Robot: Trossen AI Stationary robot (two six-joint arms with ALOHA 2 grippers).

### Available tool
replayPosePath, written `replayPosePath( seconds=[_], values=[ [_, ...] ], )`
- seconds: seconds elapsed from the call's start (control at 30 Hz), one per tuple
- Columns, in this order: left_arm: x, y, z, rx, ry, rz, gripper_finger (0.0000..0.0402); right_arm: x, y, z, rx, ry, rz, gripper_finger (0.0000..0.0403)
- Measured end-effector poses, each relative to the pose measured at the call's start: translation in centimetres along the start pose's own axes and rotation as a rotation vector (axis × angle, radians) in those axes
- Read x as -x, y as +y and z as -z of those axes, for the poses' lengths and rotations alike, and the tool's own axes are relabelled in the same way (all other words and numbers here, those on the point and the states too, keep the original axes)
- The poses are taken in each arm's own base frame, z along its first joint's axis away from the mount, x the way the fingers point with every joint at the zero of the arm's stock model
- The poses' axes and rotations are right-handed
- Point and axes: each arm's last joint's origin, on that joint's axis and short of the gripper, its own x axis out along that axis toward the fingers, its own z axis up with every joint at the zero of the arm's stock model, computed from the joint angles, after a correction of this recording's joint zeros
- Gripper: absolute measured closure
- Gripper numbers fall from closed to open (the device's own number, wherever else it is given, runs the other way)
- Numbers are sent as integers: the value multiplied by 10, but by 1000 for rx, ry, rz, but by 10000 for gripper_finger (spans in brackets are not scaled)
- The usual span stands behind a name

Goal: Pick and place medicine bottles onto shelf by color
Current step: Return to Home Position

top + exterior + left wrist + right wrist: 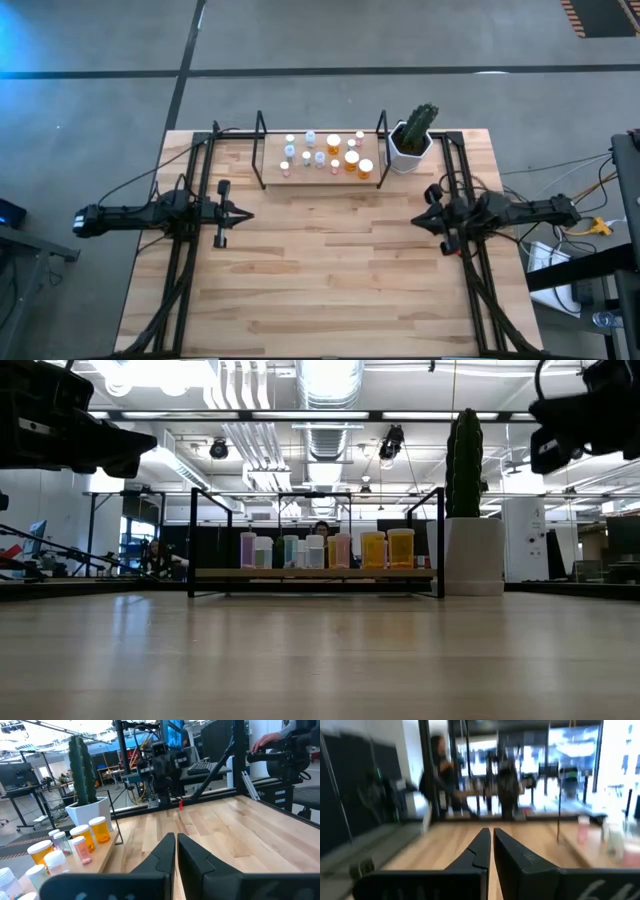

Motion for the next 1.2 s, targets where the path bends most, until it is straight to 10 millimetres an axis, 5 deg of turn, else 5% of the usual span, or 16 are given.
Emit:
replayPosePath(
  seconds=[0.23, 1.2],
  values=[
    [0, 0, 0, 0, 0, 0, 402, 1, 0, 13, 25, 135, -21, 394],
    [0, 0, 0, 0, 0, 0, 402, 0, -9, 18, 87, 189, 140, 394]
  ],
)
